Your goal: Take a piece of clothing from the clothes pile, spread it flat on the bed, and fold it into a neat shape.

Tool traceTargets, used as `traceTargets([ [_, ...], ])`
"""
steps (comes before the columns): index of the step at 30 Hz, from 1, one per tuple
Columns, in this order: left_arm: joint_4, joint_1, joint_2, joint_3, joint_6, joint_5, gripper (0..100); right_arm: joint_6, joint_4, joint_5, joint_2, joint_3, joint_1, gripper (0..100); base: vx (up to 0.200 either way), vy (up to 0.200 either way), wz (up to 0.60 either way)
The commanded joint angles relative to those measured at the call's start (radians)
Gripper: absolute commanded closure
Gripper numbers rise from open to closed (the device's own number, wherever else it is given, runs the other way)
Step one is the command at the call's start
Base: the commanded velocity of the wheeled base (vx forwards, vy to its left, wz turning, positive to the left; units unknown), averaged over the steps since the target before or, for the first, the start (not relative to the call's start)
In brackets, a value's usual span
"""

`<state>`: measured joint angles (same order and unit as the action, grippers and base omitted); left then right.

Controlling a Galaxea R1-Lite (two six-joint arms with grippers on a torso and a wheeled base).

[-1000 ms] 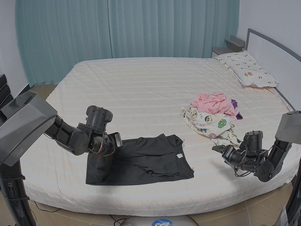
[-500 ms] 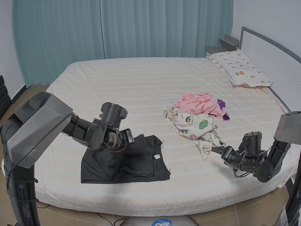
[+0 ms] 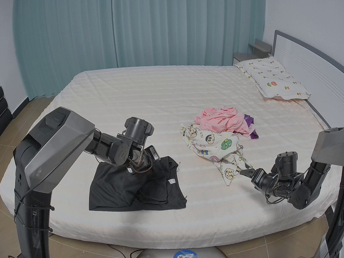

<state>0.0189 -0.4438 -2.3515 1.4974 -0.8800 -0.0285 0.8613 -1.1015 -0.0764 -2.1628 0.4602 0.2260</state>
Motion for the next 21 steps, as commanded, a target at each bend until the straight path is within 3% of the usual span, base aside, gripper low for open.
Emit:
traceTargets([
  [1, -0.007, 0.001, -0.002, 0.038, -0.037, 0.035, 0, -0.001, -0.001, 0.000, -0.008, -0.002, 0.001, 0, 0.000, 0.000, 0.00],
  [6, -0.014, 0.022, 0.009, 0.012, -0.048, 0.027, 0, 0.001, -0.001, 0.000, -0.006, -0.003, 0.001, 0, 0.000, 0.000, 0.00],
  [15, 0.022, 0.168, 0.127, -0.212, -0.048, 0.048, 0, -0.002, -0.020, 0.007, 0.001, 0.003, 0.006, 0, 0.000, 0.000, 0.00],
  [18, 0.079, 0.224, 0.153, -0.306, -0.050, 0.107, 0, -0.007, -0.014, 0.017, -0.006, 0.011, 0.038, 0, -0.200, 0.000, 0.00],
  [21, 0.138, 0.257, 0.178, -0.393, -0.051, 0.136, 0, -0.008, -0.003, 0.020, -0.006, 0.040, 0.073, 0, 0.000, 0.000, 0.00],
])
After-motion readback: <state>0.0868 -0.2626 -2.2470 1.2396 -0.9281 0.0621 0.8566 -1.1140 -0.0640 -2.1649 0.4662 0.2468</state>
